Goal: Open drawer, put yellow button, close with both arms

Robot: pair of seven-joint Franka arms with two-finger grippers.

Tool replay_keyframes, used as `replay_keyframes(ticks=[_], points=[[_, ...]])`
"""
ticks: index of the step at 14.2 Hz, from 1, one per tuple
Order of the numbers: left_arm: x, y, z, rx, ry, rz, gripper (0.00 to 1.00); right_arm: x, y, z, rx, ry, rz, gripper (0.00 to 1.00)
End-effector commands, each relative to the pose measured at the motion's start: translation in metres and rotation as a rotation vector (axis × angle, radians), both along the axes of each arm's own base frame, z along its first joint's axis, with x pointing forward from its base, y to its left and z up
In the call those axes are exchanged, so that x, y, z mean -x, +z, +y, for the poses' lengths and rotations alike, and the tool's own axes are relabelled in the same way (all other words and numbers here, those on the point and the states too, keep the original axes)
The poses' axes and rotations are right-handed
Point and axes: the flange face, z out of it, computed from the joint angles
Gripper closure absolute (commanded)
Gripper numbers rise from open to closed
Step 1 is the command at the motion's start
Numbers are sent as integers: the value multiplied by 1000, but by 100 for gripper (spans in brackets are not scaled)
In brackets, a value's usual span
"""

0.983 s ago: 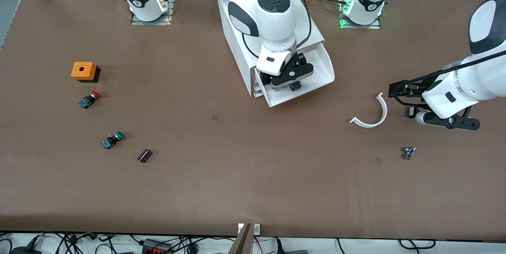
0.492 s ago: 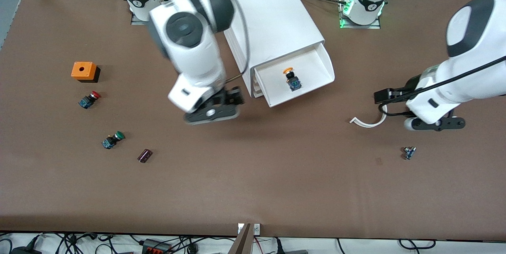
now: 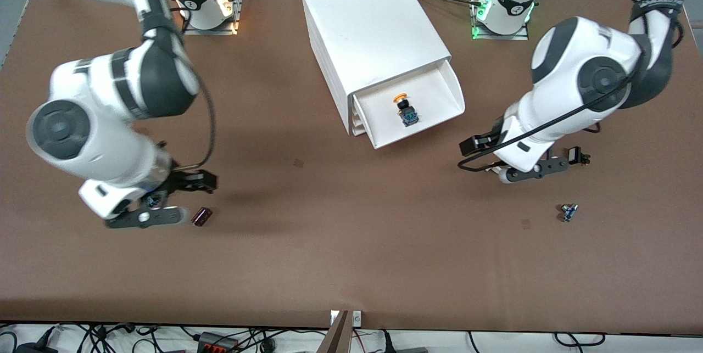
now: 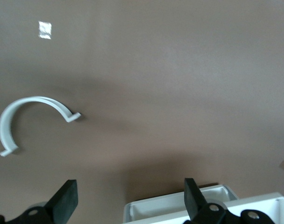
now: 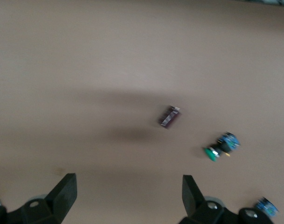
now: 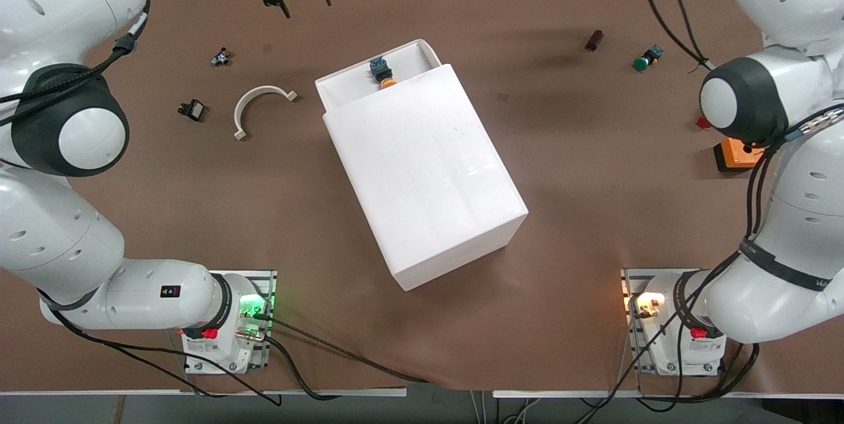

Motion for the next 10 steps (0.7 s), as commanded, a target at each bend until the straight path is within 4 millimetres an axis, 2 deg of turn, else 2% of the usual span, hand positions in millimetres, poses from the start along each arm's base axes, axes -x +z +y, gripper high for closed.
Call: replay_keyframes(ticks=[1, 2, 3, 4, 6, 7, 8, 10], points=[[30, -24, -29, -16, 38, -32, 0, 0, -1, -38, -14, -19, 48, 0], [40, -33, -39, -10, 27, -52, 0, -1, -2, -48, -11, -10, 51, 0], [45, -42, -41, -7, 34, -62, 0, -2, -1, -57, -5, -13, 55, 0], [50, -53, -45, -3, 38, -68, 0, -3, -2, -77, -7, -41, 64, 0], [59, -64, -56, 1, 21, -74, 0, -4, -2, -109, -18, -83, 82, 0], [63, -68, -59, -1, 16, -66, 0, -3, 3, -118, -19, -95, 80, 0], [65, -69, -62, -2, 9, -65, 0, 3, 30, -124, -25, -101, 37, 0], [71, -75, -69, -6, -3, -54, 0, 11, 48, -130, -20, -107, 18, 0]])
